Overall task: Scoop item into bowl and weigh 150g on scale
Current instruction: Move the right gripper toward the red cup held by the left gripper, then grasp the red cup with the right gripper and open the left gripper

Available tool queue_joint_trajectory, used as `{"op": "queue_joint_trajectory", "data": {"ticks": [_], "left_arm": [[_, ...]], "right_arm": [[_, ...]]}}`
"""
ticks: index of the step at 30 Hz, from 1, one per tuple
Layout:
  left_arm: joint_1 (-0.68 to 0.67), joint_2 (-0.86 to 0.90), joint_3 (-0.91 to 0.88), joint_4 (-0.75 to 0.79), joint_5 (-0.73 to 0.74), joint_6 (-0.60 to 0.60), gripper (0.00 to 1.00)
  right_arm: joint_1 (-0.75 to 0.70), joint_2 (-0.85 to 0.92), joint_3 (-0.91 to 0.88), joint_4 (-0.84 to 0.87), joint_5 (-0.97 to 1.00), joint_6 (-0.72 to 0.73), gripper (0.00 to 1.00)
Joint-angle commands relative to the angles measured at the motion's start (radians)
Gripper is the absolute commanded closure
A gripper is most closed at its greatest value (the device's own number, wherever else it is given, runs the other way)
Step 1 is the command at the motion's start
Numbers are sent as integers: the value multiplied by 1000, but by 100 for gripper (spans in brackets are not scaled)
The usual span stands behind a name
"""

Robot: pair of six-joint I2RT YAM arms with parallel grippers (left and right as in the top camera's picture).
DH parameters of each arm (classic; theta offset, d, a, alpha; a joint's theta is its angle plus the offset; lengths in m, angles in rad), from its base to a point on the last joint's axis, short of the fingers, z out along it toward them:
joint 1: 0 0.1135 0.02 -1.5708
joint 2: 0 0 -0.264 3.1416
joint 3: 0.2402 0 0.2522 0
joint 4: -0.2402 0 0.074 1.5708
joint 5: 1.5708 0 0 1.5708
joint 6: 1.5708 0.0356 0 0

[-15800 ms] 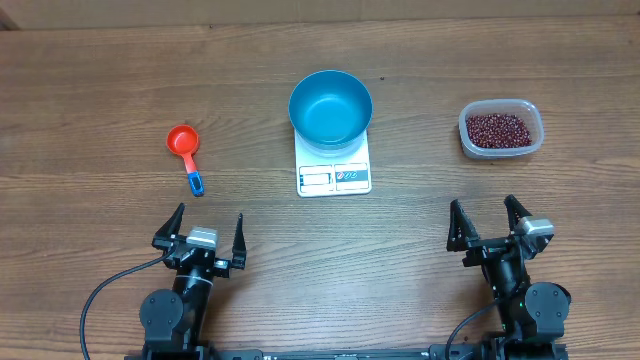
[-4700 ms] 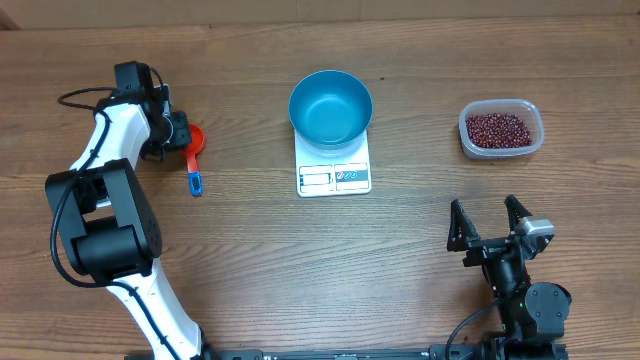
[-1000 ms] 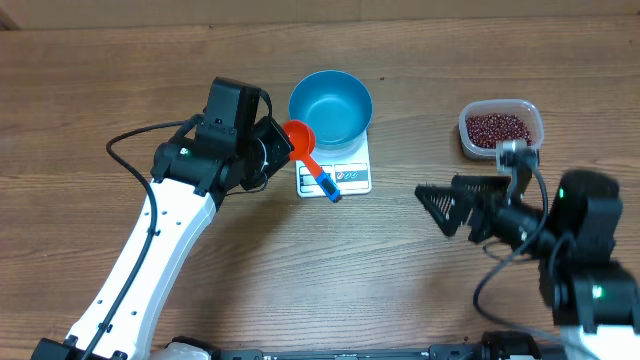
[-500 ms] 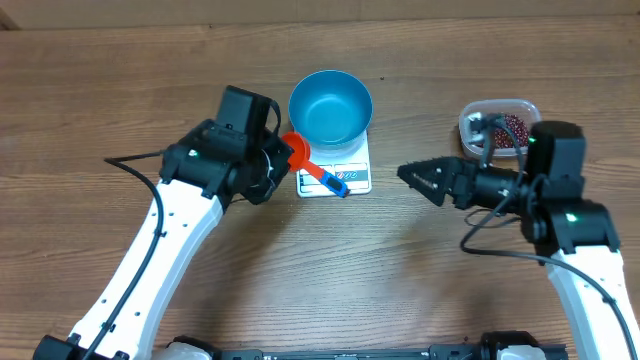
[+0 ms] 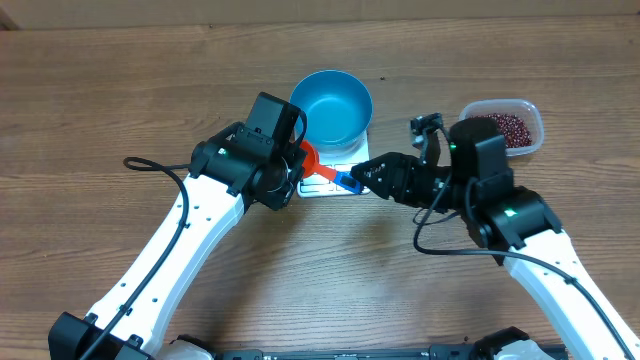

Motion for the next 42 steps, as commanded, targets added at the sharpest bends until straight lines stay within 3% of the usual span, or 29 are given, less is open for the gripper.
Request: {"op": "queue_joint_trajectory", "data": {"ticks": [1,10,20,42], "left_arm": [[-4,7,-8,2,8,-32,96],[-4,7,-8,1,54,-33,96],[-4,7,-8,8,84,-104,96],[-2,7,-8,12,99,-166,96]], "right_arm": [[31,39,24,33,81,56,42],[90,106,24,109,78,65,59],[90,106,24,174,5,95,62],[90,106,24,183,8,169,89]]}}
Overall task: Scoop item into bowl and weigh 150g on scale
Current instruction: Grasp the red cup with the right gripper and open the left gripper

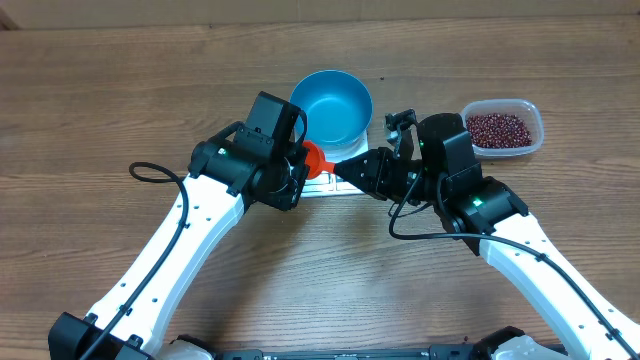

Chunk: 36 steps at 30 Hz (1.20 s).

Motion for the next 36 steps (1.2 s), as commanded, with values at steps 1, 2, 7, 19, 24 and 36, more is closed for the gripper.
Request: {"op": "queue_joint_trajectory", "data": {"ticks": [1,2,7,19,24,36], "left_arm": [[-2,7,-7,4,7,-14,95],[-2,7,-7,4,7,-14,94],[-2,7,-7,-3,7,-14,71],[2,5,-7,1,-49,216,56],[29,-7,5,4,-119,466,61],[49,-56,96,6,-122,997,52]], "right_arm": [[3,-3,24,15,-5,5,90],[3,-3,24,16,-5,5,90],[3,-3,24,15,6,5,96],[-11,-3,24,-41,40,-104,96],[-87,-6,24,-149,43,-186,96],[-217,-11,273,-592,50,-507,96]]}}
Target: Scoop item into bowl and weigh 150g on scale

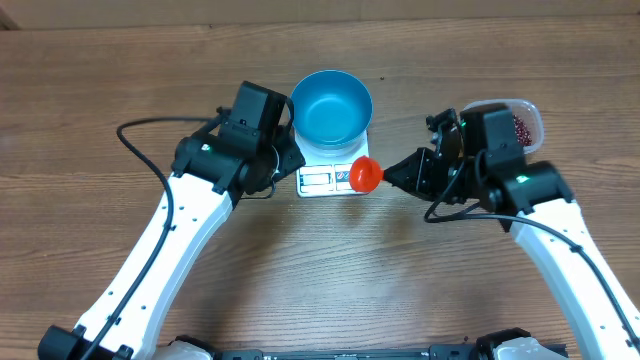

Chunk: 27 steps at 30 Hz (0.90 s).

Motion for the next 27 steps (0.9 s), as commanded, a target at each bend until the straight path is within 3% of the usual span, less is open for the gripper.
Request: {"op": "queue_joint_trajectory", "data": {"ticks": [1,5,7,14,16,19,27], "left_arm": [[6,-32,38,9,-27,233,51],[8,-31,38,12,-31,370,51],[7,-31,38,11,-18,426,46],[-4,-30,37,-5,121,702,43],[-4,-30,37,-4,137,714,34],[-4,-30,37,-5,181,711,2],[-4,-30,37,-34,200,706,0]], "right_arm": [[-9,-11,119,-72,32,-140,96],[-3,-11,203,-182,72,-175,96],[-2,-11,222,-212,89,-206,96],[-3,-11,230,-235,142,-255,96],[-3,-11,230,-235,158,-275,96],[-3,-11,230,-232,174,-274,96],[-3,-11,230,-229,173,-267,96]]}}
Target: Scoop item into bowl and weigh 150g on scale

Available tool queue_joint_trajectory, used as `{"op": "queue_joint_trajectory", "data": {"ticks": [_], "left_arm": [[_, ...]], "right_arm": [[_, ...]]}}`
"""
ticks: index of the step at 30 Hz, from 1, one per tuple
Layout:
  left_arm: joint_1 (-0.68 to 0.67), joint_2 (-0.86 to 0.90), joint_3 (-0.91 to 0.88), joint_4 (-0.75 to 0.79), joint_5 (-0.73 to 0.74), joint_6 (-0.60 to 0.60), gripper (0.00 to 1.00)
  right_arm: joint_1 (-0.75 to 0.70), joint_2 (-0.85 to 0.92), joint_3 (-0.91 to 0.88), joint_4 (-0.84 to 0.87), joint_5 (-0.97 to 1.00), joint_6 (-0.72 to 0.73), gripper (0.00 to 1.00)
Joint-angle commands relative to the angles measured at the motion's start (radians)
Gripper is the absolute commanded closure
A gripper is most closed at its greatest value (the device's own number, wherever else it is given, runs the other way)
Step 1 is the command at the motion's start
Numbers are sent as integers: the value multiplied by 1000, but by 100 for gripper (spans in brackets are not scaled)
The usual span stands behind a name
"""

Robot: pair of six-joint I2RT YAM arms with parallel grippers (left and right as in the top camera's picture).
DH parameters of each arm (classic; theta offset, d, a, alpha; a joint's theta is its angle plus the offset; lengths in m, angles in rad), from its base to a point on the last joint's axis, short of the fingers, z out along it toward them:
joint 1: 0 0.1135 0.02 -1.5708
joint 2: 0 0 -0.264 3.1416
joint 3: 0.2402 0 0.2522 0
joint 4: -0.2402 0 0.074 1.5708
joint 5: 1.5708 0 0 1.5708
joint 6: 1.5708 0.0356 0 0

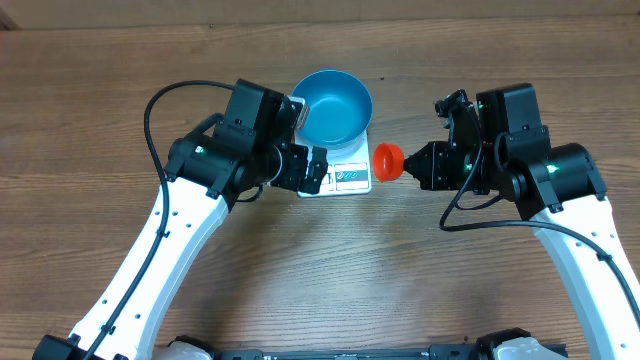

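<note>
The blue bowl (332,105) stands empty on the white scale (348,178) at the table's far middle. My right gripper (418,162) is shut on the handle of the red scoop (388,160), whose round cup hangs just right of the scale. The handle itself is hidden in the fingers. My left gripper (318,170) hovers open over the scale's left front part, beside the bowl, with nothing in it. The tub of red beans is hidden behind my right arm.
A black cable (165,100) loops off my left arm over the table's left side. The brown wooden table (330,280) stretches to the front between the two arms.
My right gripper has carried the scoop a little to the right, off the scale's edge. My left gripper has moved right, over the scale's left front. The bean tub is now fully hidden.
First my left gripper held the red scoop by its cup end over the scale while my right gripper reached its blue handle. Then both were close at the scoop. Later the left had let go and drawn back, and the right holds the scoop alone, now right of the scale.
</note>
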Motion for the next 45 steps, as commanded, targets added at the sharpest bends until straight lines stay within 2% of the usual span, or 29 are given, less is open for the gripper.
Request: {"op": "queue_joint_trajectory", "data": {"ticks": [1,7,8,9,11,12,17,25,29,34,45], "left_arm": [[-3,-14,21,-5,30,33,0],[-3,-14,21,-9,31,33,1],[-3,-14,21,-11,31,33,4],[-3,-14,21,-7,30,33,25],[-3,-14,21,6,30,33,82],[-3,-14,21,11,32,31,96],[-32,-14,3,44,14,12,96],[-166,20,-133,213,-173,-134,96],[-229,77,-185,328,-196,-140,96],[-295,187,-188,409,-352,-140,96],[-306,355,-188,579,-382,-102,96]], "right_arm": [[-2,-11,31,5,11,-12,96],[-2,-11,31,3,12,-13,96],[-6,-11,31,3,12,-13,96],[-13,-11,31,2,11,-13,96],[-39,-11,32,-3,11,-13,96],[-58,-11,33,-7,11,-12,96],[-169,-11,35,-27,11,-9,96],[-329,-11,35,-39,11,-21,96],[-344,-11,35,-39,16,-25,96],[-344,-11,35,-42,19,-25,96],[-344,-11,35,-54,19,-25,96]]}}
